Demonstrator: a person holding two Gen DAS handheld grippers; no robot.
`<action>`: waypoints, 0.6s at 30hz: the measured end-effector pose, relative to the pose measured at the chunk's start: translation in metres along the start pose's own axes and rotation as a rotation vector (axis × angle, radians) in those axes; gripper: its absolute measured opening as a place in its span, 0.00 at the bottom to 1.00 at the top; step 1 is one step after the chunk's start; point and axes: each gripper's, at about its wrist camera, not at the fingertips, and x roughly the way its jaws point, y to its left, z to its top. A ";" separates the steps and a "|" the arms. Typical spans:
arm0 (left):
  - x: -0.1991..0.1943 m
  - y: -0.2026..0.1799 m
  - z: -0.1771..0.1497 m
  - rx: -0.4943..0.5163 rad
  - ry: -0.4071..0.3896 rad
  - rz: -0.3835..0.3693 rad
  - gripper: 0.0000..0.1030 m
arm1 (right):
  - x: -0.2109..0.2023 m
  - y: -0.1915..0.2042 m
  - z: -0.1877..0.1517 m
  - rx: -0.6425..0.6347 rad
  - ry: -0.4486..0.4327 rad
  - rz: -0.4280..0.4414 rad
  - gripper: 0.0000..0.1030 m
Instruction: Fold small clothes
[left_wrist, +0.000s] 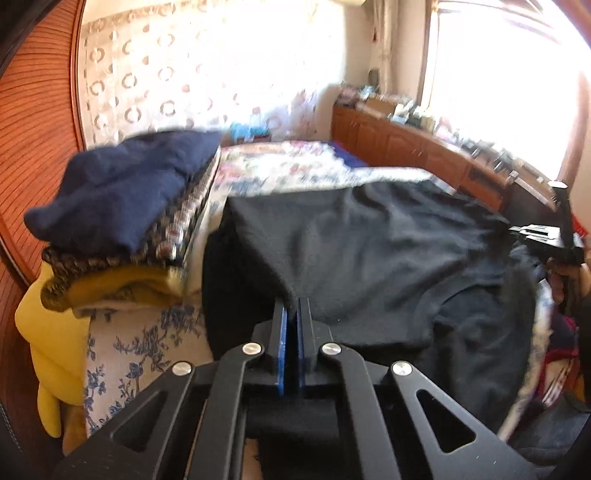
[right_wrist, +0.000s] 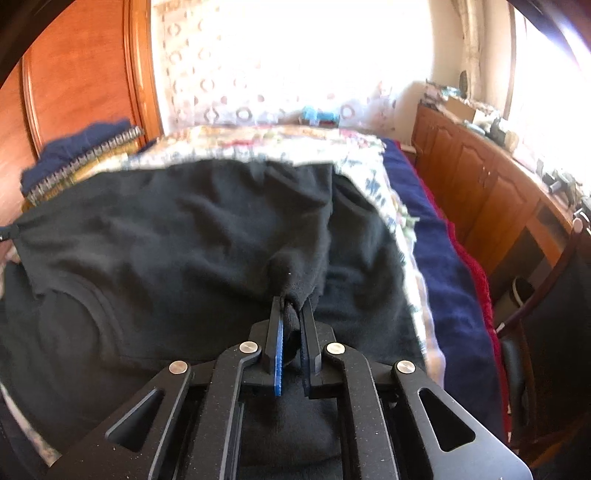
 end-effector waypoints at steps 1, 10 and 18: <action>-0.009 -0.001 0.003 -0.002 -0.022 -0.006 0.00 | -0.007 -0.001 0.003 0.004 -0.014 0.007 0.04; -0.067 -0.016 0.009 0.012 -0.116 -0.043 0.00 | -0.088 -0.010 0.024 -0.019 -0.141 0.028 0.04; -0.058 -0.023 -0.043 0.009 0.001 -0.016 0.03 | -0.095 -0.015 -0.010 -0.039 -0.061 0.024 0.04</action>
